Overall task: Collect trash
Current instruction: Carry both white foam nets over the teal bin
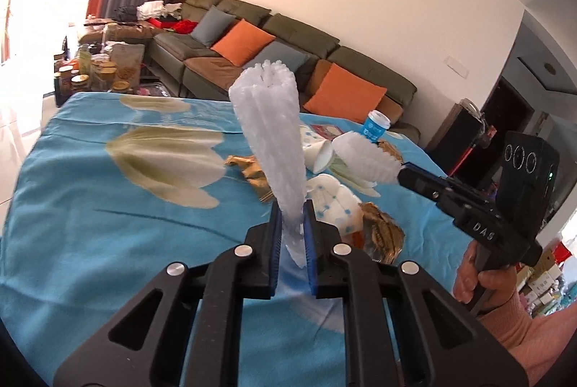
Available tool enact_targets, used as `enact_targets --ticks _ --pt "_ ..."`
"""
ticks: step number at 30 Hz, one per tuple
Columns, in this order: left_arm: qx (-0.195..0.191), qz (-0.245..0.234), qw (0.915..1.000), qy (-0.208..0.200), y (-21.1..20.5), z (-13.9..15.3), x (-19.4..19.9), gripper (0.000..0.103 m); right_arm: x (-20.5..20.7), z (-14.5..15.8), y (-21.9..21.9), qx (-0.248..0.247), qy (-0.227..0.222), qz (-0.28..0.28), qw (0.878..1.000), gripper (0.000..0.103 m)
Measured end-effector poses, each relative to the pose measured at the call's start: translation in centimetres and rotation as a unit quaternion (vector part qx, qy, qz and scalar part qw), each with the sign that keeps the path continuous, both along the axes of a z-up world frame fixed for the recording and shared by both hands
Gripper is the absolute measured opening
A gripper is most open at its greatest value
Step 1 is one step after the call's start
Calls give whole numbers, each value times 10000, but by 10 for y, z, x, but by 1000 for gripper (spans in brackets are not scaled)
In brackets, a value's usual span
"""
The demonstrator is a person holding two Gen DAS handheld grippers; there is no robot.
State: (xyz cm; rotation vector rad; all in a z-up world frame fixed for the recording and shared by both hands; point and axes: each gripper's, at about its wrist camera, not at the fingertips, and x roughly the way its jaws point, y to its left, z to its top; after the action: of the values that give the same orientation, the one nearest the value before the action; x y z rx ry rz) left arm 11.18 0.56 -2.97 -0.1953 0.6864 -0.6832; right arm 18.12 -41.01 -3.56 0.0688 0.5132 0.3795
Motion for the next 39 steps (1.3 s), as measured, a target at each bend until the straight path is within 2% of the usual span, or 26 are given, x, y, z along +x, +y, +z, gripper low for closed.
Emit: enact_targets --ticks 11,23,31,39 --pt "185 546 9983 -77 53 5 -44 12 -6 13 44 344 -96 796 9962 9" --pt "342 1442 9889 -62 141 9 -90 12 3 17 122 516 -19 1946 9795 9" --pt "385 2162 9756 11 206 11 -115 12 17 14 180 639 197 2704 9604 9" --pt "448 2870 9568 103 263 8 -130 12 28 14 239 742 328 3364 9382 9"
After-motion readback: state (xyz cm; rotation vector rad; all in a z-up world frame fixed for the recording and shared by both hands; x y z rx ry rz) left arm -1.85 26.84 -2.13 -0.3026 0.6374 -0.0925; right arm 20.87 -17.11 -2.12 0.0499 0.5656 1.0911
